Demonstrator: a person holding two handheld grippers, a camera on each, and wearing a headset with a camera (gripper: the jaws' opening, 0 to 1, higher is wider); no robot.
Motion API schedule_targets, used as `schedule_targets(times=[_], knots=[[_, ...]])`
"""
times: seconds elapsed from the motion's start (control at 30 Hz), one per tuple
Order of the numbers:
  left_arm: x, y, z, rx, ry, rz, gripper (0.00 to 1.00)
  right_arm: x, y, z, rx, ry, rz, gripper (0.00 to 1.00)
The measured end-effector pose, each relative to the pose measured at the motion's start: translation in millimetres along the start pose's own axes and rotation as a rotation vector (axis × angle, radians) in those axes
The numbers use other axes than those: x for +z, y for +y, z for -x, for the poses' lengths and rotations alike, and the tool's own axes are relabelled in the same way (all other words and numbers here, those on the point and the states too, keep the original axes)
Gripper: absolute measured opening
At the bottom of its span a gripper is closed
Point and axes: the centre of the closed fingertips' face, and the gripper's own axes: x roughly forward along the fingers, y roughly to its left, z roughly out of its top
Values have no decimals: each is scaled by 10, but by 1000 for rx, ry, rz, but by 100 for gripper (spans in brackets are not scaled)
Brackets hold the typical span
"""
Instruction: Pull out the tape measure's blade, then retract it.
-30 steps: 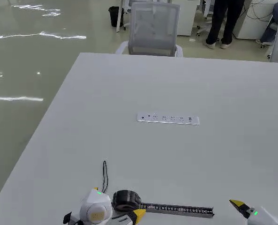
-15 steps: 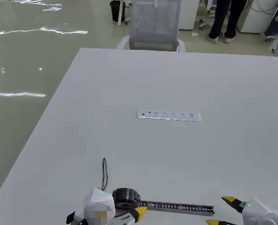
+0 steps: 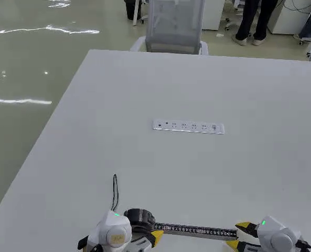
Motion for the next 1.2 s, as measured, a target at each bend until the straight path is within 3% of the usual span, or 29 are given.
schedule_targets(times=[0.3, 0.57, 0.73, 0.9, 1.2], knots=[[-56, -13, -23, -4, 13, 22, 89, -55, -35, -71, 16, 22, 17, 22], [10, -32, -69, -4, 0, 20, 89, -92, -32, -62, 33, 46, 22, 17], [-12, -66, -114, -4, 8, 33, 89, -96, -39, -63, 40, 50, 2, 18], [-29, -19, -164, 11, 12, 69, 88, -95, -70, -53, 37, 12, -43, 17], [11, 44, -265, 55, 10, 110, 85, -95, -55, -51, 31, 21, -21, 15]])
